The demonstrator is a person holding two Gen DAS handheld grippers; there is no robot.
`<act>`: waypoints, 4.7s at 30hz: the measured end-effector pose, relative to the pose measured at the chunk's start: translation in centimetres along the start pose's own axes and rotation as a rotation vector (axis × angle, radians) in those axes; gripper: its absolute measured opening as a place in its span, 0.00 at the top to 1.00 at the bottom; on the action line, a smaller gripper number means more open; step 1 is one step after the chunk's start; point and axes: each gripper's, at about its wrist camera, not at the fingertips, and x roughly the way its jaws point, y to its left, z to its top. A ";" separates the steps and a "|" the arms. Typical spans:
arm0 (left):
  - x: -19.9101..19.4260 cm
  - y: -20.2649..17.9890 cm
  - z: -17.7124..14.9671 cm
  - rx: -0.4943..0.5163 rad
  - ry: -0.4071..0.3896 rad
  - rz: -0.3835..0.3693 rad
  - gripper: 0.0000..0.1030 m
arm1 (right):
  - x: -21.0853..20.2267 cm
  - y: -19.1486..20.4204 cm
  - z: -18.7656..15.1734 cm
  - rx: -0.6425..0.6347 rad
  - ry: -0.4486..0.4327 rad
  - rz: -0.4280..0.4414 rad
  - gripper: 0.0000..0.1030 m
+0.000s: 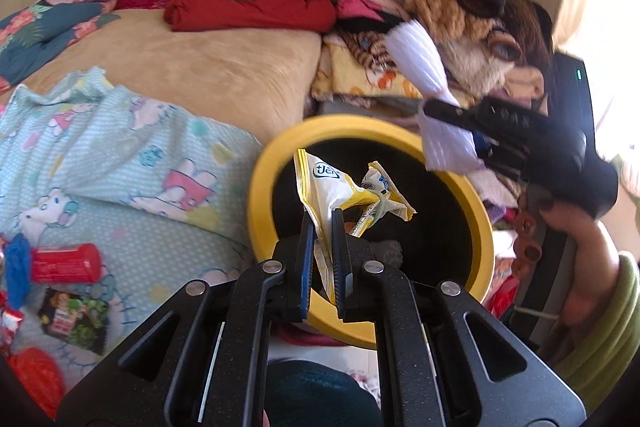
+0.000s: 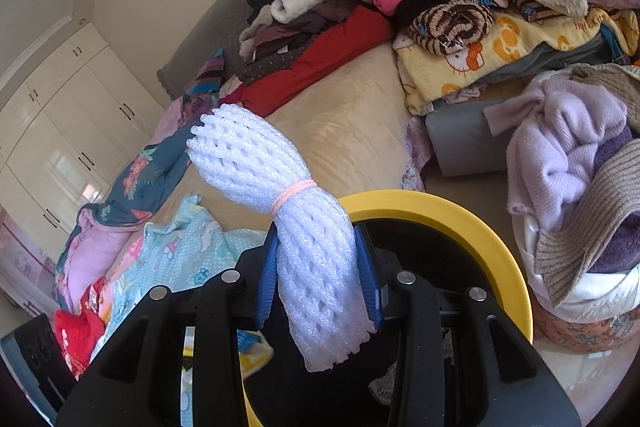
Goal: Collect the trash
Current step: 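Open the left tool over the bin while the right tool releases the foam net into it, then move both tools back over the remaining wrappers and red bag on the bed, then grasp the purple candy wrapper with the left tool while the right tool grasps a cartoon-printed wrapper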
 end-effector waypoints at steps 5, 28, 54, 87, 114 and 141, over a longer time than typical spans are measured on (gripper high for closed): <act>1.8 -1.2 -1.0 0.036 0.049 -0.015 0.95 | 1.1 -0.9 -0.2 0.027 0.038 -0.019 0.65; -2.9 2.1 -0.7 -0.103 -0.152 0.027 0.11 | -1.2 2.4 0.1 -0.041 -0.116 -0.073 0.16; -11.9 9.5 -0.7 -0.213 -0.354 0.249 0.11 | -3.4 12.8 -3.4 -0.295 -0.291 0.062 0.06; -19.9 20.8 -4.2 -0.390 -0.440 0.446 0.11 | 0.7 24.8 -13.2 -0.687 -0.035 0.246 0.06; -19.8 28.2 -10.1 -0.486 -0.269 0.430 0.30 | 7.2 28.0 -20.4 -0.991 0.308 0.199 0.34; -15.6 28.8 -10.2 -0.493 -0.167 0.384 0.85 | 9.6 28.3 -20.3 -0.888 0.459 0.352 0.95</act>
